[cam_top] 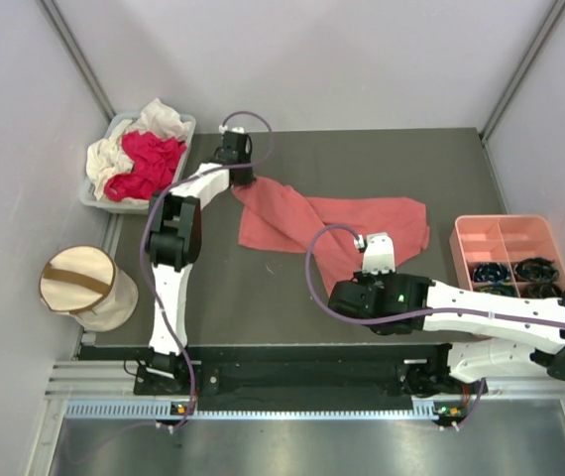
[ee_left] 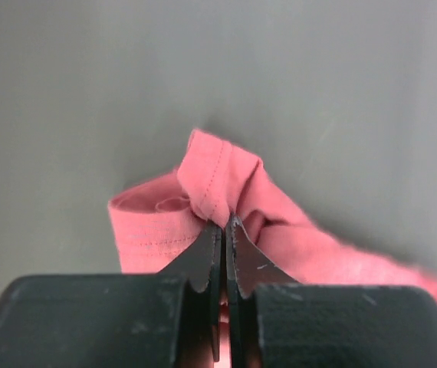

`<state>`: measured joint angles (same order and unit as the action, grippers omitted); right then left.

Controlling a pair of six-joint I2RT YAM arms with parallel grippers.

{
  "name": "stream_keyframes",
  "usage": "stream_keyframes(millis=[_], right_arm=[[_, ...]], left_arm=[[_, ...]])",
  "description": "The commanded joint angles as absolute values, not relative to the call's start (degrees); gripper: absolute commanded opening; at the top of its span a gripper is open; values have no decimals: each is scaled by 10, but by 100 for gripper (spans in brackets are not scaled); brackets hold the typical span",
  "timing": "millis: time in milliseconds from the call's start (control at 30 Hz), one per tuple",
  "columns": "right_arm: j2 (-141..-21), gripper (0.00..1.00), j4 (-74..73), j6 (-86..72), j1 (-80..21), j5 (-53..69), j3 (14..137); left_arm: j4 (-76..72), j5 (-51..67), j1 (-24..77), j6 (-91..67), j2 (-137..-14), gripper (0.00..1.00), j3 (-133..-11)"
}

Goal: Fold and stack the t-shirts
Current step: Flatten out the tshirt

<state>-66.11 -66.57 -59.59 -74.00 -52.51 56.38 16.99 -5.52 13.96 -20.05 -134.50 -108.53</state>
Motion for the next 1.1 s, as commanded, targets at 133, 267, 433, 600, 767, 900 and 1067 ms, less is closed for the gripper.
stream_keyframes(millis=[133, 267, 433, 600, 767, 900, 1067], right_arm=[[-658, 0, -642, -566, -732, -546, 578], [-653, 0, -621, -543, -730, -545, 571], [-647, 0, -601, -523, -724, -539, 562], [-648, 0, -594, -526, -723, -533, 561], [-647, 0, -602, -532, -723, -533, 564], [-643, 0, -601, -535, -722, -530, 564], [-645, 0, -608, -550, -721, -531, 561]], left_arm=[[214, -118, 139, -206, -1015, 0, -833], [249, -108, 144, -223, -820, 0, -724], [272, -121, 159, -263, -684, 0, -617], [209, -113, 164, -279, -777, 0, -622], [155, -110, 169, -275, -1041, 0, -792], [203, -118, 171, -264, -1220, 0, -981], [217, -135, 171, -254, -1301, 0, -1075]])
